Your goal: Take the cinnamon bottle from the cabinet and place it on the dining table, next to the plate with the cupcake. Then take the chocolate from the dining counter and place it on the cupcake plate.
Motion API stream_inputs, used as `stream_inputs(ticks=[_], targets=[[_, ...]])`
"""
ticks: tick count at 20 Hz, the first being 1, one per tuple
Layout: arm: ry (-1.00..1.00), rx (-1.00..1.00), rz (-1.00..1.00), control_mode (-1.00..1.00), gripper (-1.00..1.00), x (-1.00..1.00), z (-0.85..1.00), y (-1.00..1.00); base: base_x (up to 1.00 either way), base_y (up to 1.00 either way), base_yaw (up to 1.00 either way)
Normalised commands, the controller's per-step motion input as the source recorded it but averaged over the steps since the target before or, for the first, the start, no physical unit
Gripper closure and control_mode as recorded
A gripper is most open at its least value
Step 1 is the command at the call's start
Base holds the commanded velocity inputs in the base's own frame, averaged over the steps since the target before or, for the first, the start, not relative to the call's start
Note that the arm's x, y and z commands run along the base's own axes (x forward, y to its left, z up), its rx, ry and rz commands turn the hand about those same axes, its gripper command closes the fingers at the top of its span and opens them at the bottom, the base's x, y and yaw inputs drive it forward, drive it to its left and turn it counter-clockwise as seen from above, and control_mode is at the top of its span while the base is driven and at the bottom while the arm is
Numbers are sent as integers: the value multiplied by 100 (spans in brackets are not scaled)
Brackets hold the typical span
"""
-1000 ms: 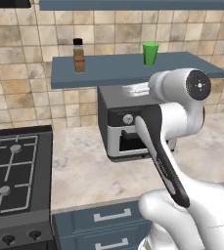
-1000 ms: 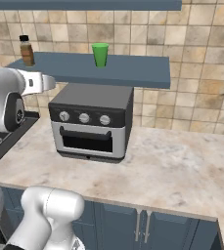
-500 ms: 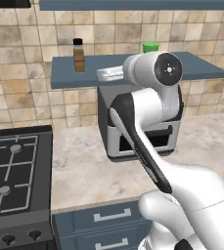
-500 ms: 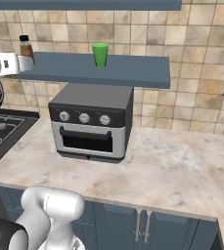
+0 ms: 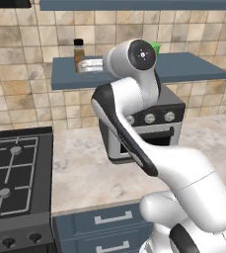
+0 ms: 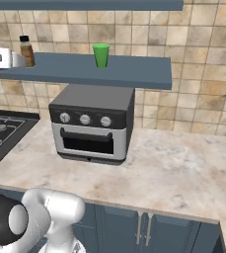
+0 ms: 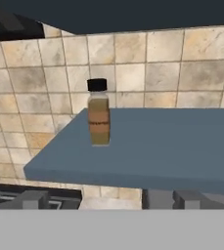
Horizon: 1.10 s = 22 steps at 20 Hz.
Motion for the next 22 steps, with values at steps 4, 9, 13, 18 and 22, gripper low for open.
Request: stream_inputs(ticks=[4, 9, 13, 18, 22], targets=[[11, 8, 0, -100, -100, 30, 0, 22, 0, 0, 0], [7, 2, 2, -100, -100, 22, -9, 6, 0, 0, 0], [15, 1, 2, -100, -100, 26, -10, -1, 0, 0, 0], [5, 0, 5, -100, -100, 22, -20, -3, 0, 0, 0], [-4, 0, 5, -100, -100, 40, -11, 0, 0, 0, 0]])
